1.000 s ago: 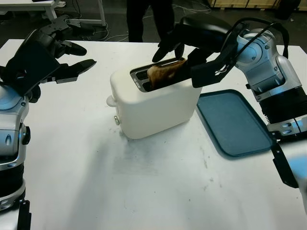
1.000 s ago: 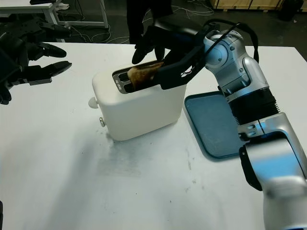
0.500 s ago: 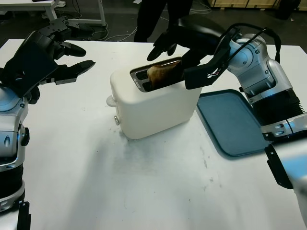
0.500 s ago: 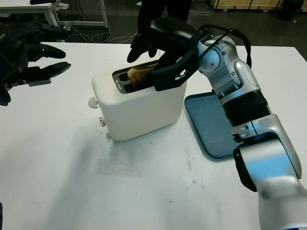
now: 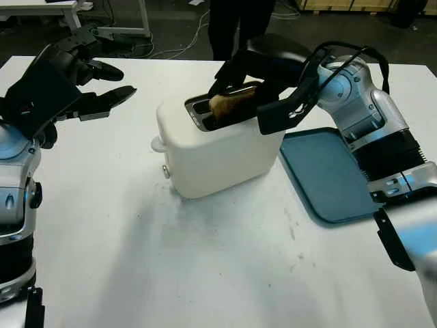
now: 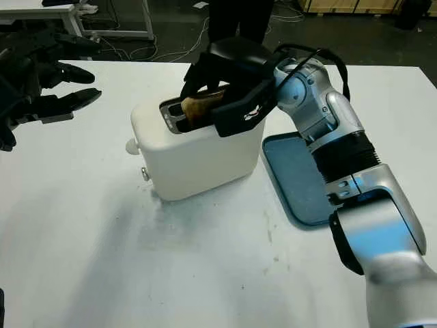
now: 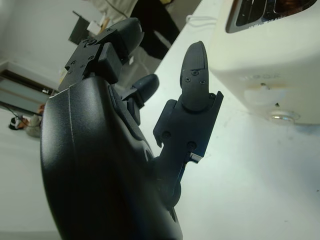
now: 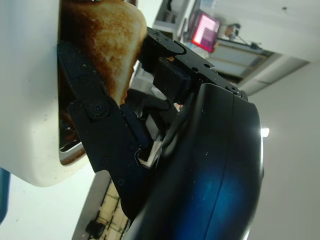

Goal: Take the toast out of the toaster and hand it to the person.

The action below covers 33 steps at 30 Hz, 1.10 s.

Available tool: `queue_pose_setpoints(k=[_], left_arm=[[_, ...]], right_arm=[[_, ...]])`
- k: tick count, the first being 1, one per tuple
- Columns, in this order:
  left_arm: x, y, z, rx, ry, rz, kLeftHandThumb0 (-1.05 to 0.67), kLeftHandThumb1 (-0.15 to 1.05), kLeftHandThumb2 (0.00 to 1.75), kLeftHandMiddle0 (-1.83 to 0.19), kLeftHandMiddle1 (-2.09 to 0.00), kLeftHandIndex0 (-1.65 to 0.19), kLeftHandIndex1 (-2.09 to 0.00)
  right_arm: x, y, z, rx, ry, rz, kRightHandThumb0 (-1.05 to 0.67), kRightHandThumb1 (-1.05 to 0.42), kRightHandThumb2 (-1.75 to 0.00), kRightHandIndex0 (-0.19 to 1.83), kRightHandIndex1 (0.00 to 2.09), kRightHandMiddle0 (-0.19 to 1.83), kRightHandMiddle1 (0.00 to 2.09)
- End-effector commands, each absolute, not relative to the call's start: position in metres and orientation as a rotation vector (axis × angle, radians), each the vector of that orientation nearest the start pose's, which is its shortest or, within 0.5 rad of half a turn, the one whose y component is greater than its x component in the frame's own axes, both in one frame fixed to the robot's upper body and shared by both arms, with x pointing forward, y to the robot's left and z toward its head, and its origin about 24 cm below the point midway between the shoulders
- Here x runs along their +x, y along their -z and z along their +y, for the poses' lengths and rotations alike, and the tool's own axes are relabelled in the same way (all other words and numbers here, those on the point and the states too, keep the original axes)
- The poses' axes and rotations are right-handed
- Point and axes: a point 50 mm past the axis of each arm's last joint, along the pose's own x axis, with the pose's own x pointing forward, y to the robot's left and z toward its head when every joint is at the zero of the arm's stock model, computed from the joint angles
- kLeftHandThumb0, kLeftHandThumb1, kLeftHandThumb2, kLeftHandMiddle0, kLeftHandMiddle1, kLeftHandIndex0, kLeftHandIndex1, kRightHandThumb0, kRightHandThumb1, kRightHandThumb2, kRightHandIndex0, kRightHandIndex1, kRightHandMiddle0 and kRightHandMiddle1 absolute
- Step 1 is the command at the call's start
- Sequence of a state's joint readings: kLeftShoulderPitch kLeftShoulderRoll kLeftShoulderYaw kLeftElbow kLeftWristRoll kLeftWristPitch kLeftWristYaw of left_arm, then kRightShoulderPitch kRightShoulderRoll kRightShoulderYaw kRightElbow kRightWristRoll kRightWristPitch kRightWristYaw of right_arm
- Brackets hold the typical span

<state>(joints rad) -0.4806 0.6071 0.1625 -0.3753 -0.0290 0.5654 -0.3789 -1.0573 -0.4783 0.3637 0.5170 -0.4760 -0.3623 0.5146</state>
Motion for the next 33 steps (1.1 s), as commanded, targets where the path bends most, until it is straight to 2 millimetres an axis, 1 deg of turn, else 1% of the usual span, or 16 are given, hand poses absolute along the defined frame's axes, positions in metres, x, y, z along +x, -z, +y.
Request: queue_pose_setpoints(k=[1, 6, 8, 14, 15, 17, 19, 23, 24, 25, 26, 27, 29, 30, 31, 33], left_arm=[[0.286, -0.243, 0.22, 0.571, 0.16, -0.259, -0.33, 0.75, 0.41, -0.08, -1.13, -0.21, -0.77], [0.286, -0.243, 0.219, 0.575, 0.153, -0.256, -0.31, 0.75, 0.41, -0.08, -1.14, -0.21, -0.77], [0.286, -0.243, 0.219, 0.573, 0.153, -0.255, -0.31, 0.75, 0.41, -0.08, -1.13, -0.21, -0.77], [0.286, -0.242, 0.219, 0.569, 0.153, -0.253, -0.32, 0.76, 0.4, -0.08, -1.12, -0.21, -0.77], [0.286, -0.242, 0.219, 0.569, 0.154, -0.252, -0.31, 0.76, 0.4, -0.08, -1.12, -0.21, -0.76], [0.286, -0.242, 0.219, 0.557, 0.156, -0.248, -0.31, 0.76, 0.39, -0.07, -1.11, -0.2, -0.76], [0.285, -0.242, 0.219, 0.551, 0.157, -0.244, -0.32, 0.76, 0.39, -0.07, -1.11, -0.2, -0.76], [0.285, -0.242, 0.218, 0.544, 0.158, -0.248, -0.3, 0.77, 0.39, -0.06, -1.11, -0.19, -0.76], [0.285, -0.242, 0.218, 0.543, 0.159, -0.251, -0.3, 0.77, 0.39, -0.06, -1.11, -0.19, -0.76], [0.285, -0.242, 0.218, 0.54, 0.159, -0.251, -0.3, 0.76, 0.39, -0.06, -1.12, -0.19, -0.76], [0.285, -0.242, 0.218, 0.536, 0.16, -0.25, -0.3, 0.76, 0.39, -0.06, -1.12, -0.19, -0.76], [0.285, -0.242, 0.218, 0.529, 0.161, -0.248, -0.3, 0.76, 0.39, -0.06, -1.12, -0.19, -0.76], [0.285, -0.241, 0.218, 0.534, 0.16, -0.247, -0.31, 0.76, 0.39, -0.05, -1.13, -0.18, -0.76], [0.285, -0.242, 0.218, 0.539, 0.159, -0.247, -0.31, 0.76, 0.39, -0.05, -1.13, -0.18, -0.77], [0.285, -0.242, 0.218, 0.541, 0.157, -0.245, -0.32, 0.76, 0.39, -0.05, -1.13, -0.19, -0.77], [0.285, -0.242, 0.218, 0.542, 0.153, -0.241, -0.32, 0.76, 0.4, -0.05, -1.13, -0.18, -0.77]], right_arm=[[0.37, -0.232, -0.092, -1.358, -0.749, -0.513, -0.49, -0.63, 0.0, 0.84, 0.93, 1.05, 0.05], [0.371, -0.226, -0.093, -1.405, -0.783, -0.452, -0.46, -0.66, -0.01, 0.9, 0.82, 1.1, 0.07], [0.371, -0.225, -0.093, -1.428, -0.804, -0.427, -0.42, -0.68, -0.01, 0.92, 0.81, 1.13, 0.08], [0.37, -0.224, -0.094, -1.442, -0.844, -0.367, -0.35, -0.71, -0.01, 0.97, 0.94, 1.26, 0.15], [0.37, -0.223, -0.094, -1.448, -0.846, -0.375, -0.34, -0.71, 0.0, 0.98, 0.98, 1.28, 0.17], [0.37, -0.222, -0.095, -1.462, -0.84, -0.382, -0.32, -0.71, 0.0, 0.99, 1.16, 1.3, 0.24], [0.37, -0.218, -0.096, -1.476, -0.827, -0.396, -0.32, -0.7, 0.0, 1.0, 1.25, 1.3, 0.31], [0.37, -0.211, -0.096, -1.521, -0.795, -0.45, -0.37, -0.72, -0.01, 0.97, 1.2, 1.25, 0.36], [0.371, -0.209, -0.096, -1.539, -0.783, -0.467, -0.39, -0.75, -0.01, 0.95, 1.21, 1.22, 0.42], [0.371, -0.207, -0.096, -1.568, -0.768, -0.489, -0.41, -0.77, -0.01, 0.92, 1.26, 1.16, 0.56], [0.371, -0.205, -0.096, -1.591, -0.754, -0.513, -0.42, -0.81, -0.01, 0.9, 1.44, 1.07, 0.84], [0.371, -0.203, -0.096, -1.604, -0.737, -0.545, -0.43, -0.85, -0.01, 0.92, 1.62, 0.96, 1.23], [0.372, -0.201, -0.096, -1.608, -0.692, -0.608, -0.46, -0.9, -0.05, 1.03, 1.71, 0.9, 1.58], [0.373, -0.201, -0.097, -1.6, -0.673, -0.633, -0.48, -0.91, -0.15, 1.11, 1.73, 0.91, 1.68], [0.373, -0.203, -0.098, -1.585, -0.653, -0.652, -0.5, -0.92, -0.21, 1.13, 1.74, 0.9, 1.71], [0.375, -0.207, -0.099, -1.557, -0.633, -0.667, -0.5, -0.92, -0.36, 1.08, 1.74, 0.82, 1.72]])
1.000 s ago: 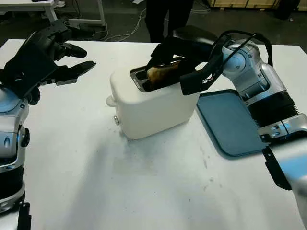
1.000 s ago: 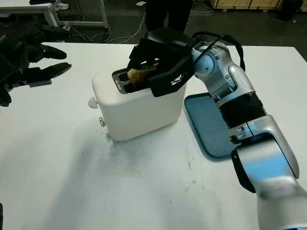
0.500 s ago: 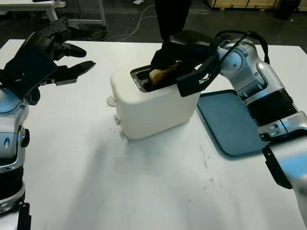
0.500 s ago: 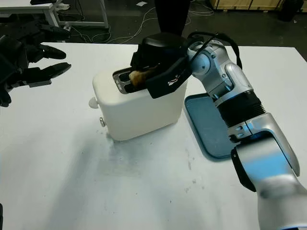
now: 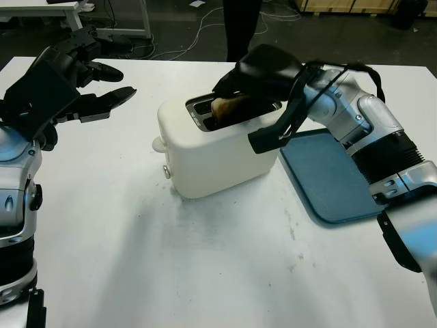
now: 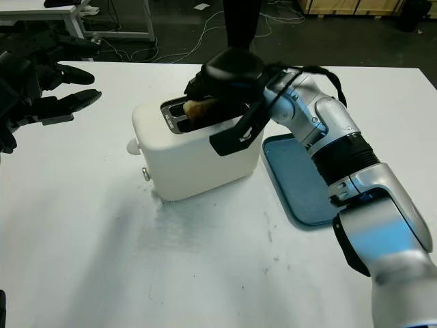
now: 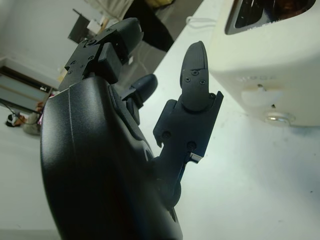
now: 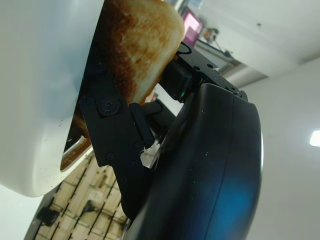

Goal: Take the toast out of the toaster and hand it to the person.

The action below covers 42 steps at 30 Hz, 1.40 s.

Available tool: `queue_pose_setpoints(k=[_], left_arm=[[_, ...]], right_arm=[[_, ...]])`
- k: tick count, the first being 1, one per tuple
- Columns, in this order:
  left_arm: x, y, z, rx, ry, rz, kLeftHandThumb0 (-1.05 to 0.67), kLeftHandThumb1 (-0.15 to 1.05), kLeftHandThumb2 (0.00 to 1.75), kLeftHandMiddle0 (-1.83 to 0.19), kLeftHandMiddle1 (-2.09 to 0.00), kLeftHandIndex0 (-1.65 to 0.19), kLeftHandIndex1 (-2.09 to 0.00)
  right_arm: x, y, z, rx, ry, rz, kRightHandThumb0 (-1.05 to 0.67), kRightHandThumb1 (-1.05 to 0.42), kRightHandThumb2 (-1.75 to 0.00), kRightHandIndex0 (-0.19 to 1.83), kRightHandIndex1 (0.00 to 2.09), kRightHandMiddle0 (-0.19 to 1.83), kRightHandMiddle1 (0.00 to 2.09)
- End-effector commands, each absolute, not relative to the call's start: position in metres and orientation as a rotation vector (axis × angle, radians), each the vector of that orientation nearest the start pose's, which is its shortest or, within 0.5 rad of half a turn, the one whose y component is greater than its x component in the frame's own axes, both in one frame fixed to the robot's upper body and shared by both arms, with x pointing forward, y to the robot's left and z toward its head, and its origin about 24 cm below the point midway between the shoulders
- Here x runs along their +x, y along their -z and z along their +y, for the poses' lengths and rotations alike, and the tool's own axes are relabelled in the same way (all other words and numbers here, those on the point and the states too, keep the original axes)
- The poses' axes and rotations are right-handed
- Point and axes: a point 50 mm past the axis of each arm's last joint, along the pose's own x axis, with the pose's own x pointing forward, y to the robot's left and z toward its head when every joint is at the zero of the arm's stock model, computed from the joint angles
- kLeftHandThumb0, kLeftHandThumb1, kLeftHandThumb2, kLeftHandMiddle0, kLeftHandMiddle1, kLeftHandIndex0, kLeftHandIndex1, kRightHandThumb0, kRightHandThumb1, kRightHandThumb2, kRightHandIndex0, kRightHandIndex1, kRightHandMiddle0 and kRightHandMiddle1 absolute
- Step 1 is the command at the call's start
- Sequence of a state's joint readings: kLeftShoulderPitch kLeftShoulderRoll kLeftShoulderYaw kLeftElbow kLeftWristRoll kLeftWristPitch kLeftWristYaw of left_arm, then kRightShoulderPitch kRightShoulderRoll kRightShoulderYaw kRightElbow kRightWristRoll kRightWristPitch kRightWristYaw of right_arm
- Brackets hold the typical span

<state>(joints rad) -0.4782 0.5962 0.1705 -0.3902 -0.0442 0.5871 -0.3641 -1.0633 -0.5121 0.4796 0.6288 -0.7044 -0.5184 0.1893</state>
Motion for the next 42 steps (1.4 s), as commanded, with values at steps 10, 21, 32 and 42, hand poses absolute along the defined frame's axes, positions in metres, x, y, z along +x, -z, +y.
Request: queue_pose_setpoints(k=[10, 21, 32, 42], left_arm=[[0.286, -0.242, 0.218, 0.558, 0.158, -0.251, -0.29, 0.76, 0.39, -0.06, -1.14, -0.18, -0.78], [0.289, -0.242, 0.22, 0.56, 0.158, -0.255, -0.27, 0.74, 0.4, -0.06, -1.15, -0.19, -0.79], [0.29, -0.242, 0.221, 0.562, 0.153, -0.246, -0.25, 0.75, 0.4, -0.06, -1.13, -0.19, -0.79], [0.29, -0.241, 0.221, 0.555, 0.154, -0.255, -0.28, 0.74, 0.41, -0.06, -1.15, -0.19, -0.8]], right_arm=[[0.388, -0.248, -0.115, -1.378, -0.38, -0.748, -0.45, -0.92, -0.42, 1.03, 1.75, 0.72, 1.74], [0.397, -0.316, -0.147, -1.154, -0.128, -0.775, -0.54, -0.92, -0.46, 1.03, 1.75, 0.73, 1.75], [0.398, -0.332, -0.162, -1.054, -0.099, -0.727, -0.46, -0.92, -0.41, 1.03, 1.75, 0.75, 1.75], [0.396, -0.32, -0.152, -1.067, -0.262, -0.713, -0.59, -0.92, -0.16, 0.84, 1.75, 0.61, 1.74]])
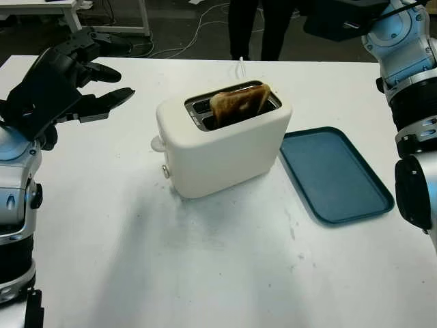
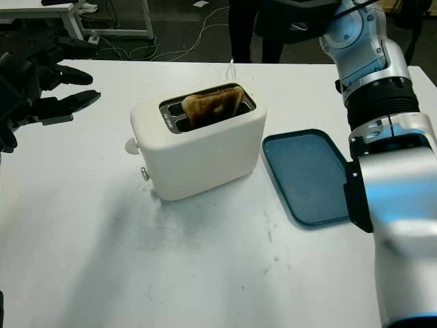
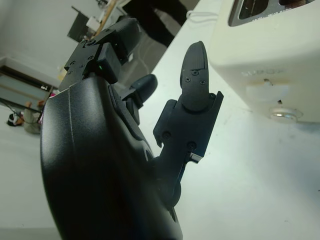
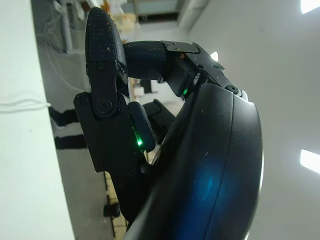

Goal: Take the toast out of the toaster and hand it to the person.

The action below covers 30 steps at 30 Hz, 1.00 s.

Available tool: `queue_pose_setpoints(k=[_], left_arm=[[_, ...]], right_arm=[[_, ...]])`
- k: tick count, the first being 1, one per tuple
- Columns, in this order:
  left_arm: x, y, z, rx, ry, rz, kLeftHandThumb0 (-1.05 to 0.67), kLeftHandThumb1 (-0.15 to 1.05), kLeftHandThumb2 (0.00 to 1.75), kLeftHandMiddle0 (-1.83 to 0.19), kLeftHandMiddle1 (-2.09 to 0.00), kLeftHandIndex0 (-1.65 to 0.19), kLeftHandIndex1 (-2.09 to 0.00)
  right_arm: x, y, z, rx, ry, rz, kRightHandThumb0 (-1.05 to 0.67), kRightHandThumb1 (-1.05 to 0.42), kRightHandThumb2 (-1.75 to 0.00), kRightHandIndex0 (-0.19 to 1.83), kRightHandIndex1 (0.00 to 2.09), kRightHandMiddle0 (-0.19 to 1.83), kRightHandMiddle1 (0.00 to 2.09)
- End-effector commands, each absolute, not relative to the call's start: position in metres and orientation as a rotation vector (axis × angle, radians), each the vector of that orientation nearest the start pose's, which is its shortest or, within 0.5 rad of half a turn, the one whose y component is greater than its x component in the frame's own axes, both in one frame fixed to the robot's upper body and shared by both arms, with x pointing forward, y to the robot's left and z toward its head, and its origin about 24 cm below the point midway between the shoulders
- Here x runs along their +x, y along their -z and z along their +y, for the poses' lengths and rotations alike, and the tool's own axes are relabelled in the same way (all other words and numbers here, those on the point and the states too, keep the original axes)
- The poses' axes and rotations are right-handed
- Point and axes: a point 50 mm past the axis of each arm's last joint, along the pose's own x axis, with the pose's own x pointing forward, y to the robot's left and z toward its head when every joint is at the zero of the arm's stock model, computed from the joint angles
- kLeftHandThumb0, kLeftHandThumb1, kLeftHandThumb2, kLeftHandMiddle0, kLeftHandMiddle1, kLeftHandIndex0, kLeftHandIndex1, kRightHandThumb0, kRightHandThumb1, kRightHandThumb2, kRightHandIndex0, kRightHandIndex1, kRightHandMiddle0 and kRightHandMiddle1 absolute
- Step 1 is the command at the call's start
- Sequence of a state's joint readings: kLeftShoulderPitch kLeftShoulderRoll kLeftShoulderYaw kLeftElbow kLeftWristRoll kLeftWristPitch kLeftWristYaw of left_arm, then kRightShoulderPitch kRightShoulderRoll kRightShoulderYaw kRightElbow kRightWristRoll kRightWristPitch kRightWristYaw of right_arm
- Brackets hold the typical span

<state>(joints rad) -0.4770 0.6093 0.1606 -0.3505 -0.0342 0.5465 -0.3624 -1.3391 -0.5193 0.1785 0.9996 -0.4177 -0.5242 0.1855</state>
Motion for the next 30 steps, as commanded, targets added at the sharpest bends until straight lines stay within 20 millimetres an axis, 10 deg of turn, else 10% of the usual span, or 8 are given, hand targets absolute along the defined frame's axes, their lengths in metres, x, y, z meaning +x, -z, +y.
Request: queue_pose_setpoints(k=[1, 5, 8, 30], left_arm=[[0.29, -0.241, 0.221, 0.558, 0.155, -0.255, -0.28, 0.74, 0.41, -0.06, -1.15, -0.19, -0.8], [0.29, -0.241, 0.222, 0.549, 0.155, -0.254, -0.28, 0.74, 0.41, -0.06, -1.15, -0.18, -0.8], [0.29, -0.241, 0.222, 0.554, 0.154, -0.252, -0.28, 0.74, 0.42, -0.06, -1.16, -0.18, -0.8], [0.289, -0.239, 0.222, 0.551, 0.155, -0.24, -0.3, 0.75, 0.39, -0.06, -1.14, -0.18, -0.79]], right_arm=[[0.395, -0.317, -0.149, -1.069, -0.298, -0.702, -0.62, -0.89, -0.09, 0.8, 1.59, 0.62, 1.55], [0.391, -0.307, -0.136, -1.132, -0.429, -0.682, -0.69, -0.72, -0.01, 0.76, 0.89, 0.83, 0.54], [0.386, -0.301, -0.127, -1.195, -0.511, -0.655, -0.7, -0.67, 0.0, 0.68, 0.67, 0.82, 0.24], [0.386, -0.247, -0.107, -1.376, -0.614, -0.606, -0.64, -0.63, 0.0, 0.66, 0.53, 0.84, 0.08]])
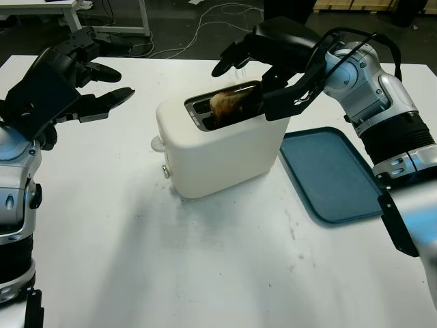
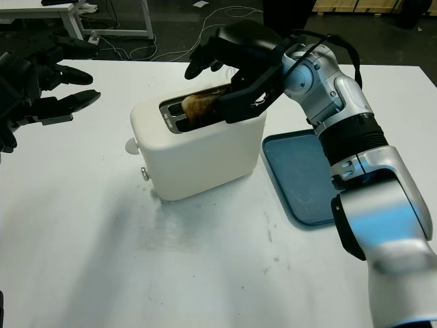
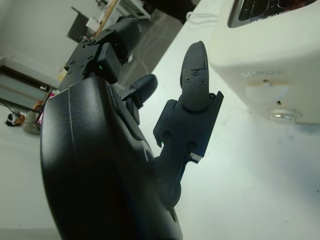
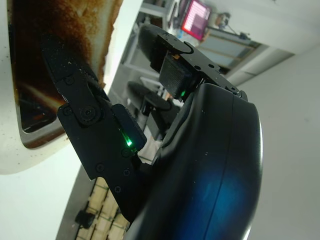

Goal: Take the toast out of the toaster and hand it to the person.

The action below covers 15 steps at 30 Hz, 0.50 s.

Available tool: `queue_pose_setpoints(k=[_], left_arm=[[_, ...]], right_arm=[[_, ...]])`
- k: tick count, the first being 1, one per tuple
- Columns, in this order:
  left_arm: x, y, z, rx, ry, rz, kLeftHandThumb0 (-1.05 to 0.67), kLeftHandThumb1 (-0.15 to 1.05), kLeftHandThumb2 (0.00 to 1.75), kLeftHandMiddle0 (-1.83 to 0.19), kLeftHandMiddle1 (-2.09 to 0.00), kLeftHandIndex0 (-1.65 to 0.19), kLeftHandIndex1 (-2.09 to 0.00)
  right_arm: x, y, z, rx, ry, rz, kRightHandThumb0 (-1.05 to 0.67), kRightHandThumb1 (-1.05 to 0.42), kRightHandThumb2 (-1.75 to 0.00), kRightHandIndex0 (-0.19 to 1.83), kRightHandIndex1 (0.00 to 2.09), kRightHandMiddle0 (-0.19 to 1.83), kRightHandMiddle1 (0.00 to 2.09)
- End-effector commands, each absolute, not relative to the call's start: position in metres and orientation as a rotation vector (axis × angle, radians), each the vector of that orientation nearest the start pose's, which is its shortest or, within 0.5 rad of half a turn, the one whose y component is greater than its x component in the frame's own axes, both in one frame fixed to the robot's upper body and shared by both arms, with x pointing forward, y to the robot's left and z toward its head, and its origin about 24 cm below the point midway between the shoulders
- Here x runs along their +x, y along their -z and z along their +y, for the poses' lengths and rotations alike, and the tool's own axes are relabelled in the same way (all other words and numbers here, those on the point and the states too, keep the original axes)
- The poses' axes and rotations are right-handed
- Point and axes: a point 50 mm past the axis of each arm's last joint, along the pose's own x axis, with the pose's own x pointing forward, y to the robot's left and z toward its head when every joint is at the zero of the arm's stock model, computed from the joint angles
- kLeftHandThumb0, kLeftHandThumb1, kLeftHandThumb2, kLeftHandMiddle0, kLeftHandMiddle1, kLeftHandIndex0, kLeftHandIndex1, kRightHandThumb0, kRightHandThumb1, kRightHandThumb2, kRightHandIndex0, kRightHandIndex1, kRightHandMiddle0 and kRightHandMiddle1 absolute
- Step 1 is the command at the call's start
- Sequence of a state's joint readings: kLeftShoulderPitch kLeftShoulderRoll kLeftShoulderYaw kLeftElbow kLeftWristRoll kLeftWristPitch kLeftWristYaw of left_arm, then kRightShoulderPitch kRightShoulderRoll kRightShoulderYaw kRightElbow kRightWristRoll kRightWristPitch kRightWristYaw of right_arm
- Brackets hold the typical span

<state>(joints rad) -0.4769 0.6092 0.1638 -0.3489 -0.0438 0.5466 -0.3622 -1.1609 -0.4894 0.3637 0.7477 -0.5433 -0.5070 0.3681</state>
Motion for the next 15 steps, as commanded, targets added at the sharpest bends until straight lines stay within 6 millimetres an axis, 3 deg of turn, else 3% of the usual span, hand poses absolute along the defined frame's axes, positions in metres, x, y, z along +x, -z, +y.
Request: queue_pose_setpoints(k=[1, 10, 15], left_arm=[[0.2893, -0.2389, 0.2215, 0.549, 0.157, -0.239, -0.3, 0.75, 0.39, -0.06, -1.14, -0.18, -0.79], [0.29, -0.2385, 0.2218, 0.563, 0.161, -0.244, -0.3, 0.75, 0.39, -0.06, -1.15, -0.18, -0.8], [0.29, -0.2391, 0.221, 0.561, 0.161, -0.239, -0.3, 0.75, 0.39, -0.05, -1.16, -0.18, -0.81]], right_arm=[[0.3864, -0.246, -0.1072, -1.375, -0.616, -0.602, -0.62, -0.62, 0.0, 0.67, 0.55, 0.85, 0.08], [0.3862, -0.2416, -0.1078, -1.355, -0.647, -0.607, -0.61, -0.6, 0.0, 0.67, 0.95, 0.94, 0.07], [0.384, -0.2388, -0.1067, -1.336, -0.686, -0.605, -0.59, -0.62, 0.0, 0.72, 0.9, 0.98, 0.07]])
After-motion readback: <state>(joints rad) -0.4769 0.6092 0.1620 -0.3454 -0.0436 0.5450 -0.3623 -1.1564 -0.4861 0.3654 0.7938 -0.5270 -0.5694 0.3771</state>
